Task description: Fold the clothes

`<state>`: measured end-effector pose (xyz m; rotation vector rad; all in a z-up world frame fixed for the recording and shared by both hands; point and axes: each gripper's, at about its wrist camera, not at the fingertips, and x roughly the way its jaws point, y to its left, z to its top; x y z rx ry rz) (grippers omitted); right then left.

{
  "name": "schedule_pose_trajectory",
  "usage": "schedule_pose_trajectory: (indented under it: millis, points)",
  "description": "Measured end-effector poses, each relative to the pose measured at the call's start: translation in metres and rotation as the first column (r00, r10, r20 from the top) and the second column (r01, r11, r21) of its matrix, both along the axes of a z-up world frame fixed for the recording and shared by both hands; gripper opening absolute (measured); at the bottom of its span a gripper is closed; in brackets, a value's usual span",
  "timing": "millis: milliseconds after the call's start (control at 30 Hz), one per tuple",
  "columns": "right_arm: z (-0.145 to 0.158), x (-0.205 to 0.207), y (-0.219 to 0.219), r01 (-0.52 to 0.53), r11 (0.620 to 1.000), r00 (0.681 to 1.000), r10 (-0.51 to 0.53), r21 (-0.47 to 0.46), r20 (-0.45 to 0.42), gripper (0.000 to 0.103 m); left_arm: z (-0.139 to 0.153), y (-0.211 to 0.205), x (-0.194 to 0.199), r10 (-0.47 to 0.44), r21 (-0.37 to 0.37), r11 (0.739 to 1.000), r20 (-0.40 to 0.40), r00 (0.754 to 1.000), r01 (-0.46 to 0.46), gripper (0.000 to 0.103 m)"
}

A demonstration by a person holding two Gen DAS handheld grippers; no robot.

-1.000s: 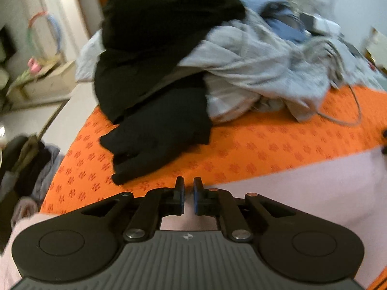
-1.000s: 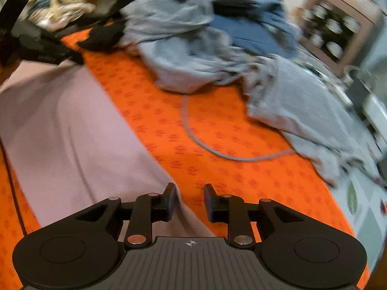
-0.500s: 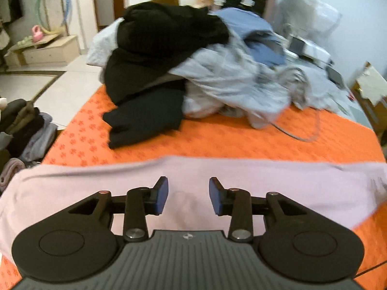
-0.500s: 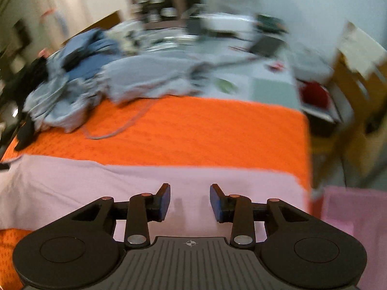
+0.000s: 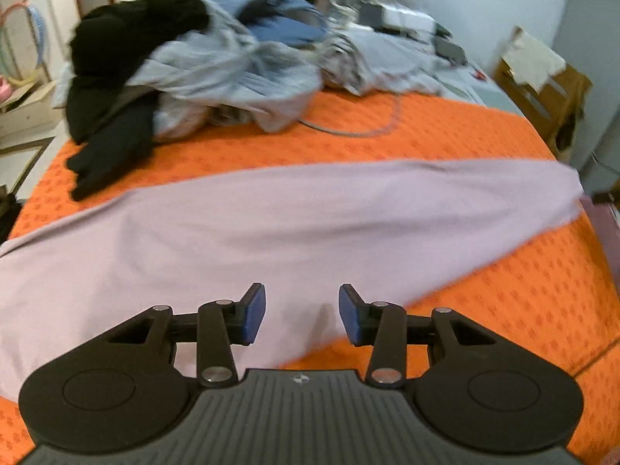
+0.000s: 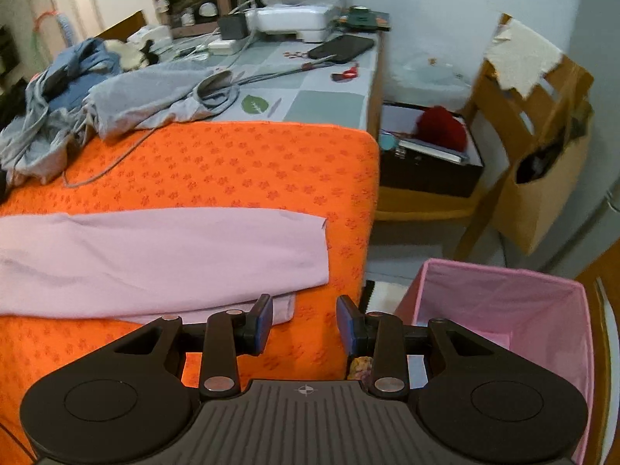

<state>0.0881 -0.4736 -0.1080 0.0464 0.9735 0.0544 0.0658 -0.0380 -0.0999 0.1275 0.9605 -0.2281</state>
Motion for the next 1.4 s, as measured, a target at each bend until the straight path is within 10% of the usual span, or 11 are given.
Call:
schedule_pose_trajectory:
  millis: [233,367,1033,1400]
  points:
    - [-0.017,0.021,-0.009,-0.156,0.987,0.987,0.157,-0.035,0.015,0.039,-0.007,-0.03,-0.008,-0.053,0.024,0.998,-0.012,0.999,0.053,0.052]
    - [-0.018,0.032,-0.014,-0.212,0.977,0.977,0.212,0.016,-0.012,0.003,-0.01,-0.051,-0.005,-0.096,0.07,0.993,0.012,0.995,0.095,0.052]
    - [0.007,0.063,-0.026,-0.277,0.961,0.96,0.276,-0.011,-0.038,0.008,-0.028,-0.109,-0.011,-0.28,0.15,0.953,0.09,0.956,0.265,0.041]
    - [-0.004,0.013,-0.042,-0.188,0.982,0.981,0.188,0.003,-0.04,0.018,-0.026,-0.19,0.006,-0.484,0.121,0.874,0.132,0.865,0.471,0.041]
